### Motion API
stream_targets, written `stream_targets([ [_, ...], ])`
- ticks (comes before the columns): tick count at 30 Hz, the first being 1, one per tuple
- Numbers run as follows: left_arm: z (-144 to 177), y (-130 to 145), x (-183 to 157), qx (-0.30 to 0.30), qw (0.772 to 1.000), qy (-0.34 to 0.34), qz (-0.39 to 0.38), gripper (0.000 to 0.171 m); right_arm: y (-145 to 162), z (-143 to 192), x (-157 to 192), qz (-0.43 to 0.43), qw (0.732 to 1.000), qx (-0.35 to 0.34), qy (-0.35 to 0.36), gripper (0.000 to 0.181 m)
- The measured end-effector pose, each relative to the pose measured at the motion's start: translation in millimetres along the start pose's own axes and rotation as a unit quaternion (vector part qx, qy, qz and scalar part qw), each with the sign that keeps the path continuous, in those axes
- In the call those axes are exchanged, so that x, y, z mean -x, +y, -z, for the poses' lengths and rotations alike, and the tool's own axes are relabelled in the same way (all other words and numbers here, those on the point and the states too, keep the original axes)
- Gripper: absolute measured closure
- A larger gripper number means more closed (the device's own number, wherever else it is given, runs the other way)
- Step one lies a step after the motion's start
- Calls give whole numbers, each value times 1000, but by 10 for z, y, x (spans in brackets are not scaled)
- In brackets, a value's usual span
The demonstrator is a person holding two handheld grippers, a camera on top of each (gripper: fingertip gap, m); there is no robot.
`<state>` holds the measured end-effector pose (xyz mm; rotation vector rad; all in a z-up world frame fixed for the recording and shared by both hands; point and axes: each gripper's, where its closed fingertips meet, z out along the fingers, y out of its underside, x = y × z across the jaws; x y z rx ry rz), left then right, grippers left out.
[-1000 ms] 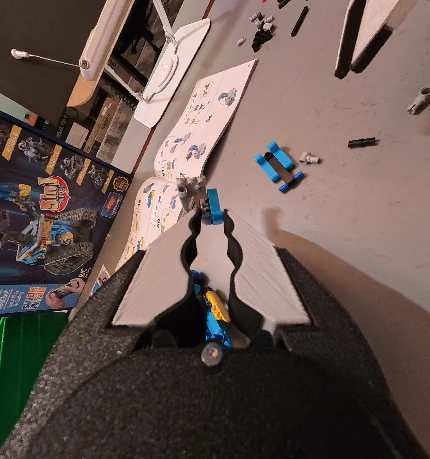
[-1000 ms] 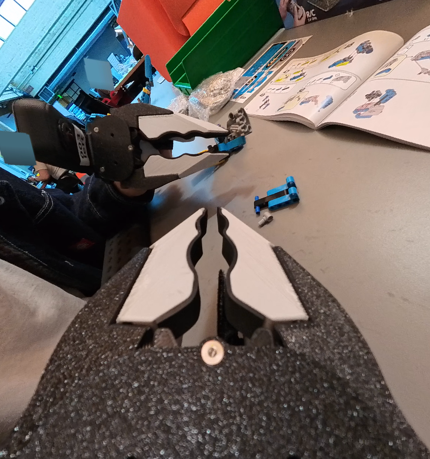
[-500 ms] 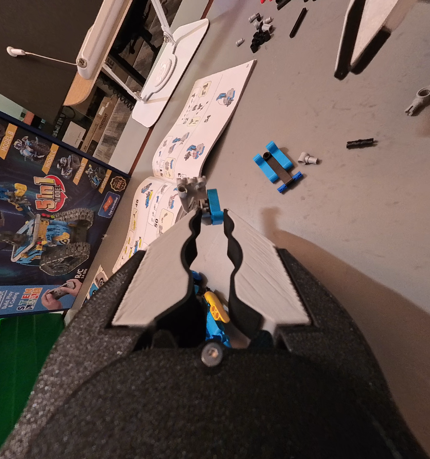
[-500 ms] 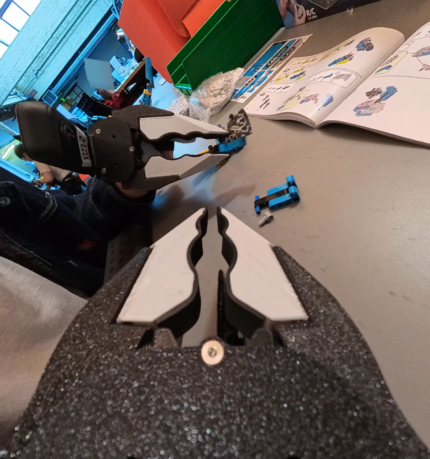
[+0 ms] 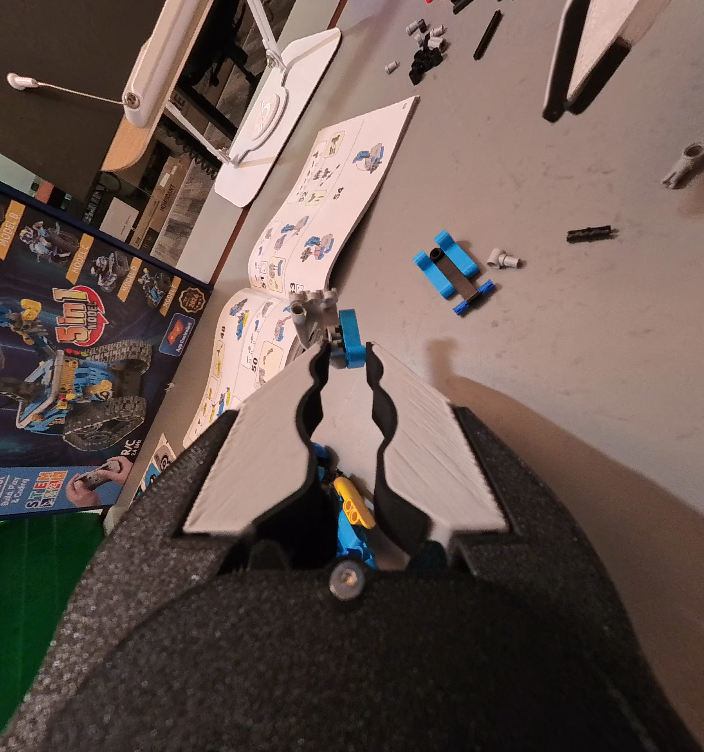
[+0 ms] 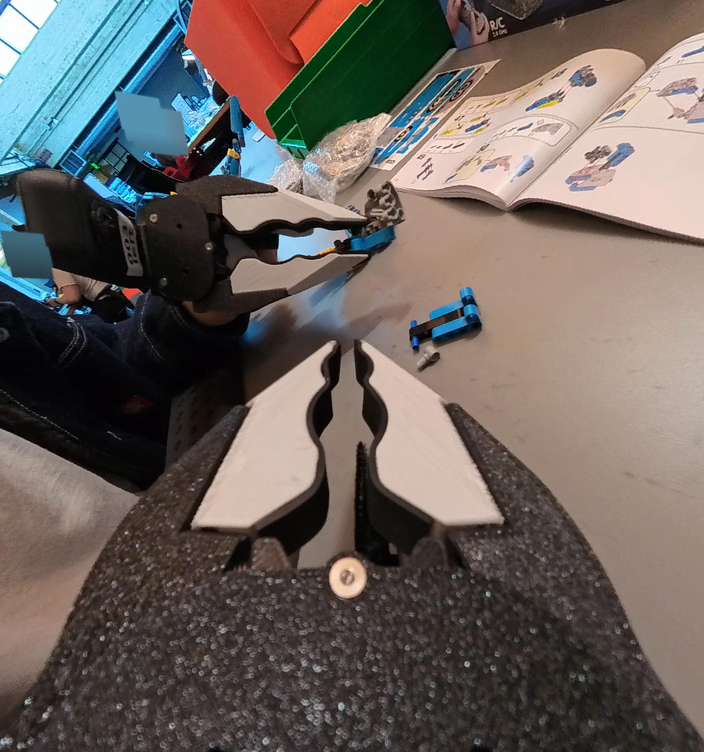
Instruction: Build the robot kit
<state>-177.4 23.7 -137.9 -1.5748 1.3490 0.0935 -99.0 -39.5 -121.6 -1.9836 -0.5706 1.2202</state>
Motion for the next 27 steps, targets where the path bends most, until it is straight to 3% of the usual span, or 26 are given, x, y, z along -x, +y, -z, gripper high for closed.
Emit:
stream_targets([
  [6,42,-112,-179,-27,999,47,1,154,-143,334,-384,85,988,2,129,174],
  [8,87,-199,-303,-43,996,82,14,154,-27,332,-435,96,986,38,132,172],
  [12,218,-401,-472,-91,980,159,75,154,214,175,-231,115,986,101,68,165],
  [16,268,-467,-507,-107,976,174,81,154,267,135,-274,150,976,119,99,168],
  [22,403,-622,-617,-154,965,203,66,154,56,105,33,55,998,43,-11,159],
  [27,525,-743,-731,-191,958,212,27,154,33,70,300,-28,992,31,-123,151],
])
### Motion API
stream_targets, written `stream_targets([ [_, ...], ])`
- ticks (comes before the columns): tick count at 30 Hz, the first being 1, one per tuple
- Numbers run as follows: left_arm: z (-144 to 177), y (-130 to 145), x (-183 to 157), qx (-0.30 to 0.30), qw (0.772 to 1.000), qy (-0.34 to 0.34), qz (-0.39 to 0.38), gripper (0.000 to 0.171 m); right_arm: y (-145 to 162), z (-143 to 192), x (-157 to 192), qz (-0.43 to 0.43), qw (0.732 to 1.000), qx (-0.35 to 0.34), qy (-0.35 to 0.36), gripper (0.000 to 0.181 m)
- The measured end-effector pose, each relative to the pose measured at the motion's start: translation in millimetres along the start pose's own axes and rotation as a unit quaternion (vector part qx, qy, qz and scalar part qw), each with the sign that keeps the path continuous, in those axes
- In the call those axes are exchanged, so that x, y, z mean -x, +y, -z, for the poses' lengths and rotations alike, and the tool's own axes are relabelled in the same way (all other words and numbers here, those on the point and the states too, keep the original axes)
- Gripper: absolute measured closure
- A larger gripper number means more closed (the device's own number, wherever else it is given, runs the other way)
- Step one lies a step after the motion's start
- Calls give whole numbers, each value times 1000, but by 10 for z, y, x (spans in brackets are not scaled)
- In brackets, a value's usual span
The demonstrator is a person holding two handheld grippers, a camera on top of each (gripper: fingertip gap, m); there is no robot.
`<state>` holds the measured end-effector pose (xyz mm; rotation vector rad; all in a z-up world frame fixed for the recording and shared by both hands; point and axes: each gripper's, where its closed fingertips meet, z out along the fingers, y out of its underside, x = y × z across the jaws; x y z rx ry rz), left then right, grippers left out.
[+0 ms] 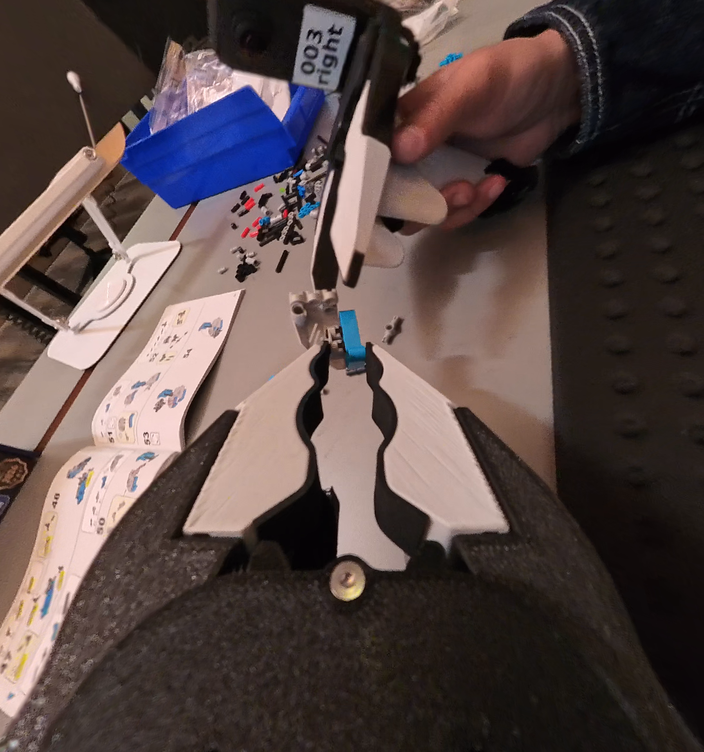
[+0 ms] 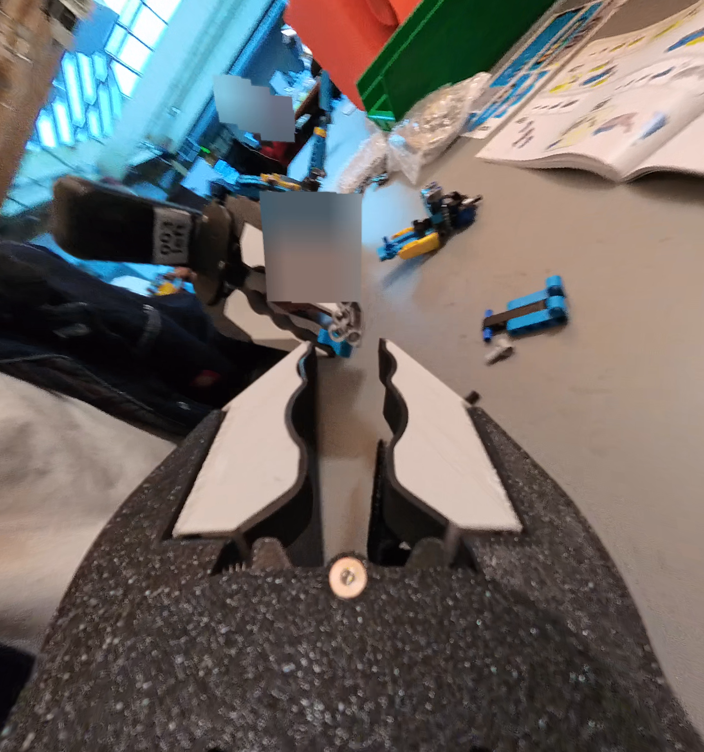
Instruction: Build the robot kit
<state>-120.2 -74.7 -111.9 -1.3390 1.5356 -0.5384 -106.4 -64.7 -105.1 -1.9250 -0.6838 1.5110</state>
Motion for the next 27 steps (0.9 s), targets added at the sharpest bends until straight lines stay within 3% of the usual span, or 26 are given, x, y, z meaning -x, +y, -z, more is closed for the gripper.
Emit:
stream_targets([
  [3,1,-29,-60,-4,1000,0,-31,154,-5,-2,92,-37,998,-2,-48,161],
  [11,-23,0,-120,14,998,-6,-64,154,28,-4,47,-30,999,8,-34,167],
  [14,13,-87,-44,-10,1000,-14,-9,156,-36,29,49,-38,998,-12,-40,167],
  [17,80,-206,85,-52,993,0,106,148,-148,111,-40,-61,996,-49,-31,168],
  [21,7,-207,198,-77,949,48,302,133,-372,195,0,-99,985,-125,-73,168],
  [27,-50,-346,242,-152,862,139,462,137,-507,113,80,-68,982,-158,-77,168],
])
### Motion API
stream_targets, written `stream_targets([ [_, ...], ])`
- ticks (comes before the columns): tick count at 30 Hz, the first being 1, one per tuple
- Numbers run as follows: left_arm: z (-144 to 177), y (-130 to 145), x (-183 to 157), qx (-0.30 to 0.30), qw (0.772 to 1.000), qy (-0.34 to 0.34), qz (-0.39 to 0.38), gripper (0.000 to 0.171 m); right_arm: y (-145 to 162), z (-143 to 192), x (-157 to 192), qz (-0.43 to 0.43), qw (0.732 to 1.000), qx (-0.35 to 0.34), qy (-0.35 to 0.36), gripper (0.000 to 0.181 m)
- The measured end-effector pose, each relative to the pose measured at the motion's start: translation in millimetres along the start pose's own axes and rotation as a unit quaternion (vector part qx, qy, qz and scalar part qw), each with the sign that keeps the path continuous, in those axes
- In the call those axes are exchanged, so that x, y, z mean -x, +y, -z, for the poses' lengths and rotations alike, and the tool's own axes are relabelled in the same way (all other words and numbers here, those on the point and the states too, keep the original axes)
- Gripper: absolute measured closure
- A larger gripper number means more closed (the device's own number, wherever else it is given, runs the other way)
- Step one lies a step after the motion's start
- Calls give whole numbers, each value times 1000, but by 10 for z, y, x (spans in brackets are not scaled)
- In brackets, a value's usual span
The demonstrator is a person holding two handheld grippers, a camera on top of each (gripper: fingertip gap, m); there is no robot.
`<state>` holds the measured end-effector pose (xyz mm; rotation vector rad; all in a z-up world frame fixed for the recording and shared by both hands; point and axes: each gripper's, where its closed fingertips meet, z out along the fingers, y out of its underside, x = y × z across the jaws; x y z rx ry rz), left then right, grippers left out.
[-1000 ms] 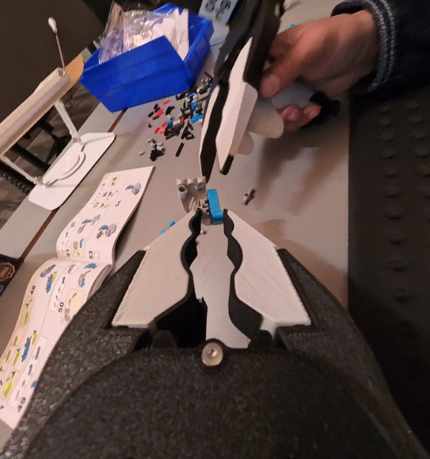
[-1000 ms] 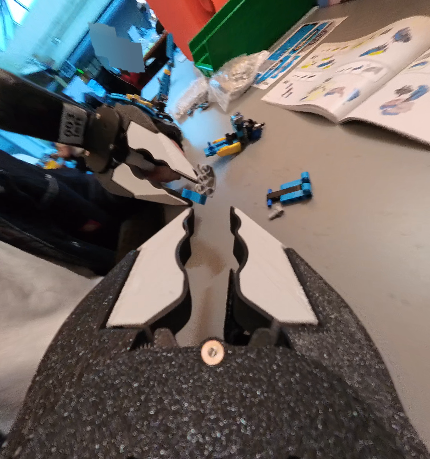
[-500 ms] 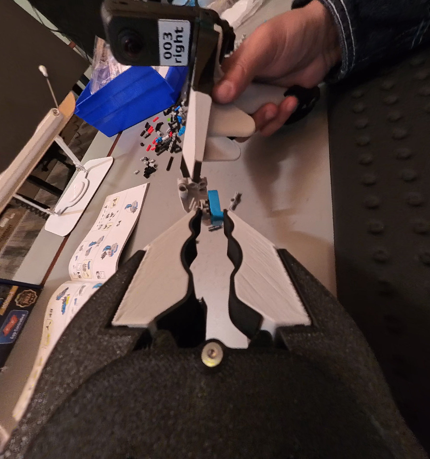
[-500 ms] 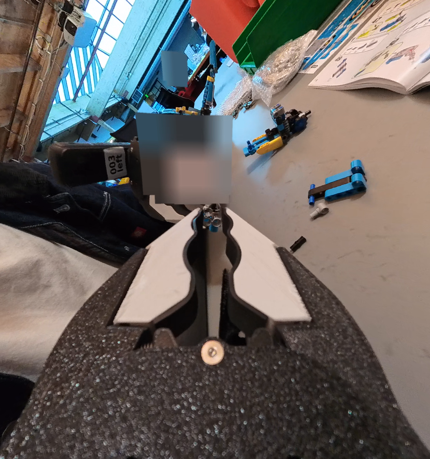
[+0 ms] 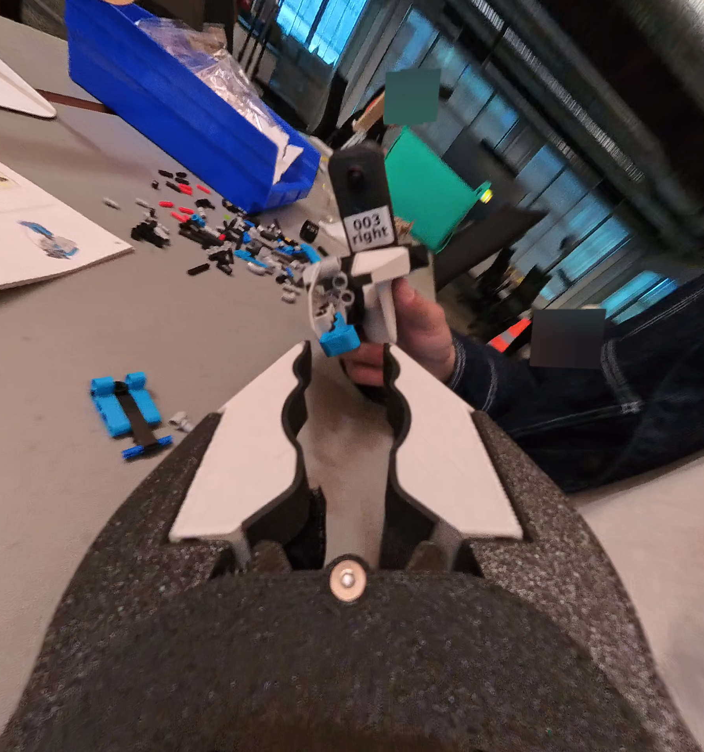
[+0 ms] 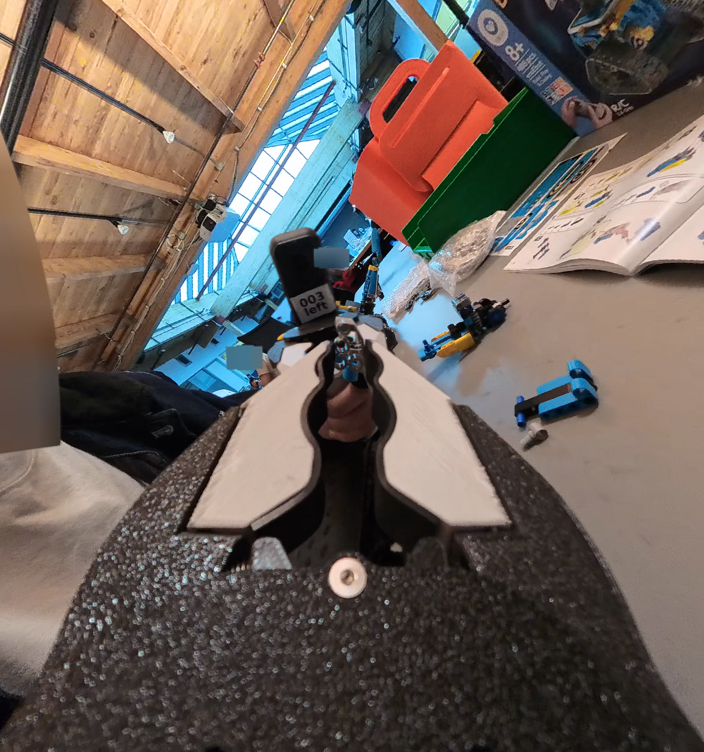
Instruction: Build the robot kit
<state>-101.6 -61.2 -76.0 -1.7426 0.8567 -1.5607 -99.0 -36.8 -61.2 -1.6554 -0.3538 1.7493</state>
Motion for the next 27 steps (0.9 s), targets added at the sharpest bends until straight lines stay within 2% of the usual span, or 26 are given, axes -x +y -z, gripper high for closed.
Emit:
stream_targets([
  [7,-66,-37,83,-27,999,3,47,149,29,-39,-19,-19,1000,-3,-6,168],
  [12,0,-160,89,-68,995,18,74,154,23,-27,-21,-8,1000,-5,1,168],
  [19,1,-129,98,-58,995,17,74,156,22,-14,-11,36,999,1,25,168],
  [22,36,-174,134,-71,995,3,71,156,40,-25,-2,64,997,9,38,168],
  [27,-6,-142,100,-69,995,6,70,156,-63,17,30,90,995,-20,47,169],
])
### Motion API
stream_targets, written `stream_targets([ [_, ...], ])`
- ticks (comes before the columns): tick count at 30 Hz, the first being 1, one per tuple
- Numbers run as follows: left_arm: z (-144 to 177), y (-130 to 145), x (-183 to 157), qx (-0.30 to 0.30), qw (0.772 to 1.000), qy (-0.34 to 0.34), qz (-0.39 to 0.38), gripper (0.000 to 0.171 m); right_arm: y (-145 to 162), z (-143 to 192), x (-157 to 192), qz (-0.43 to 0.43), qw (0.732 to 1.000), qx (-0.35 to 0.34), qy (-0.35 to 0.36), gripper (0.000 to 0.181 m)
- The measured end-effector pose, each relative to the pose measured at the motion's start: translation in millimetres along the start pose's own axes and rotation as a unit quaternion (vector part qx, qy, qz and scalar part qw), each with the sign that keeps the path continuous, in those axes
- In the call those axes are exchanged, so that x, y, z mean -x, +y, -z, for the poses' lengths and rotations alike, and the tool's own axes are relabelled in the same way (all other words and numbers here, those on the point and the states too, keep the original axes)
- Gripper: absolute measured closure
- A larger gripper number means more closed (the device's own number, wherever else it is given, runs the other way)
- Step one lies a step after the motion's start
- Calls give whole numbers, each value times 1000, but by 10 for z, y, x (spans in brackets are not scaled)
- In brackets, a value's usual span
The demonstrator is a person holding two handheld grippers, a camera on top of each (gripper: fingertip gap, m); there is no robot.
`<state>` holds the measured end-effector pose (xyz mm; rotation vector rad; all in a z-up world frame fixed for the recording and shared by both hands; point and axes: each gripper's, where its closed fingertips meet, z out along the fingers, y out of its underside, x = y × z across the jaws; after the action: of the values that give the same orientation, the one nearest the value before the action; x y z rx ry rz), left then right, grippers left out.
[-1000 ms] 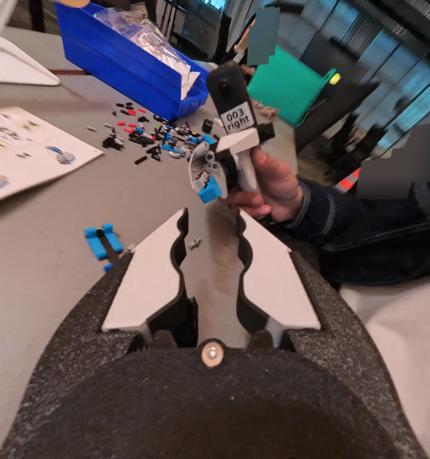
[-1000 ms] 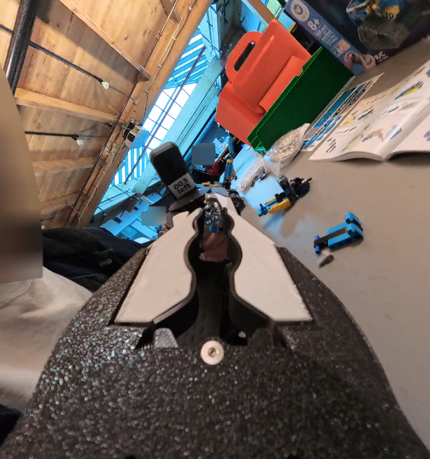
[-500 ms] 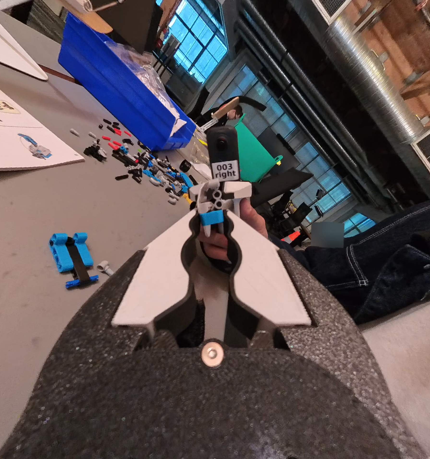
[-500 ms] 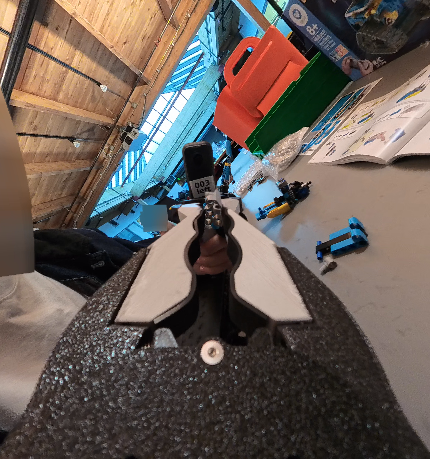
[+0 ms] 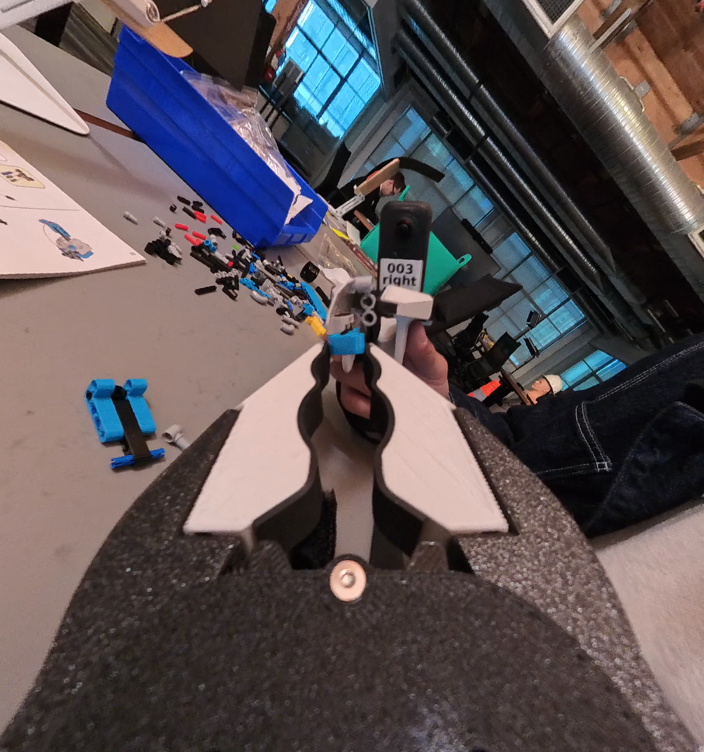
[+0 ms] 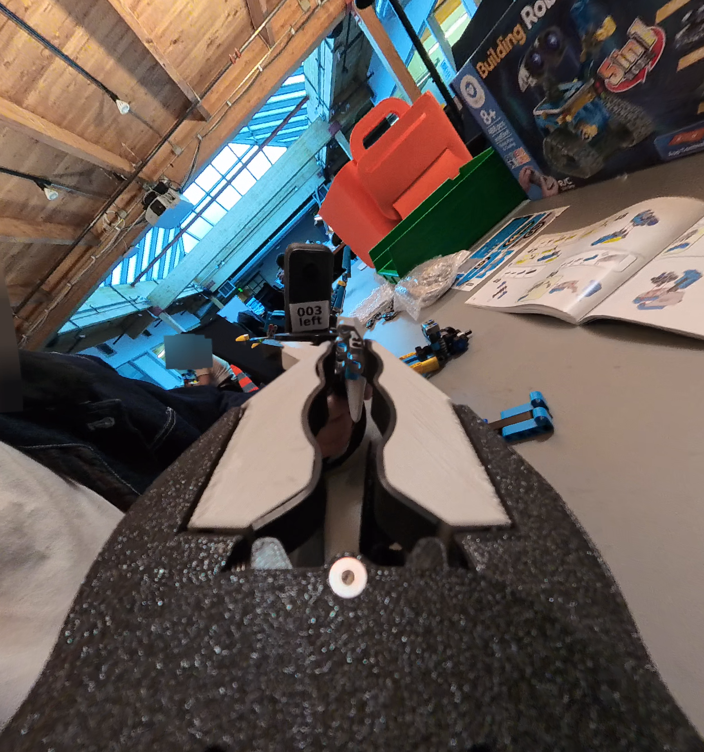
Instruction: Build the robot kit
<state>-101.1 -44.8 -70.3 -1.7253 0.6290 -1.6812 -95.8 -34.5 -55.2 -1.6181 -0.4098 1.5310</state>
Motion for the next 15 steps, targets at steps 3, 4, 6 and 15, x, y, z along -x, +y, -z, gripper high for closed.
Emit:
stream_targets([
  [3,-28,23,-26,4,1000,15,13,156,-9,7,0,-21,1000,-5,-11,169],
  [4,-42,52,-29,11,1000,16,14,156,-22,16,-4,-25,1000,-8,-12,169],
  [6,-39,15,-31,-4,1000,10,8,156,-27,19,-4,-29,999,-11,-14,169],
  [15,-145,58,-99,-10,999,24,20,156,-104,43,39,-62,996,-40,-43,169],
])
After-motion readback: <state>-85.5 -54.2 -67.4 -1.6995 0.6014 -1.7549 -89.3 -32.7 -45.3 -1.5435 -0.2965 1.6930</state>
